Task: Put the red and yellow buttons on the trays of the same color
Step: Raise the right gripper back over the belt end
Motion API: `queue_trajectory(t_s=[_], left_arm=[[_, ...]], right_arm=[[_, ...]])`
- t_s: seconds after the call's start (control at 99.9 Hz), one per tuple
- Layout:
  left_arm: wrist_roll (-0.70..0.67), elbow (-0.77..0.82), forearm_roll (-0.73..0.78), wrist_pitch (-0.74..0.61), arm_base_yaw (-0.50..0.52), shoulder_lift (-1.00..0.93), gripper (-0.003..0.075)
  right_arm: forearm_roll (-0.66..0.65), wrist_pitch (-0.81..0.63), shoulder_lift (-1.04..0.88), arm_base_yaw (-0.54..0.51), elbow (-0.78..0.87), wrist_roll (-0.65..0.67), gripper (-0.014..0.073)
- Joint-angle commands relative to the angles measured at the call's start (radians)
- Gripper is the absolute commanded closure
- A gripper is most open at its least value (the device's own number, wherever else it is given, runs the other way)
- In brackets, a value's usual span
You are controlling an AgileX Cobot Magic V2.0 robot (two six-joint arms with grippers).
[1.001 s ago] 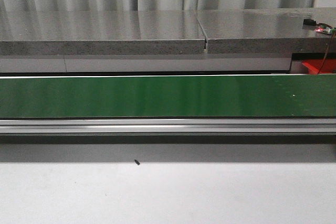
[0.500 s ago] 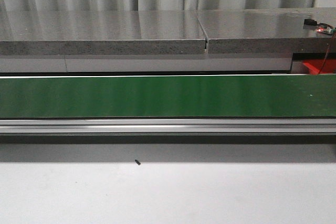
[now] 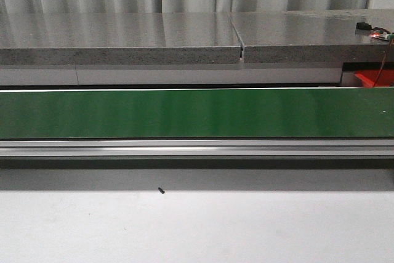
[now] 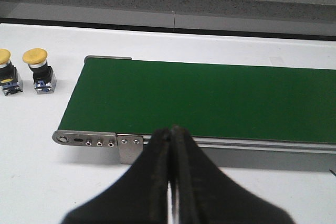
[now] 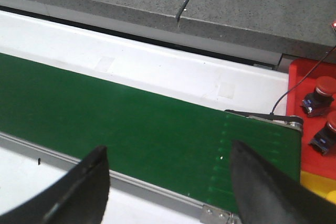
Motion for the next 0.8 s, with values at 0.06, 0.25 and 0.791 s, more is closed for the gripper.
queue_trajectory(t_s=[0.06, 0.25, 0.791], left_arm=[[-0.001, -0.026, -0.006, -0.078, -0.008, 0.009, 0.0741], [-0.001, -0.026, -0.006, -0.078, -0.008, 0.009, 0.0741], [-0.001, -0.026, -0.006, -0.078, -0.008, 0.009, 0.0741]], right_arm=[[0.016, -0.053, -0.129, 0.0, 0.079, 0.012, 0.0106], [0.016, -0.024, -0.227, -0.005, 0.151, 0.02, 0.0174], [0.016, -0.022, -0.236, -0.005, 0.16, 0.02, 0.0662]])
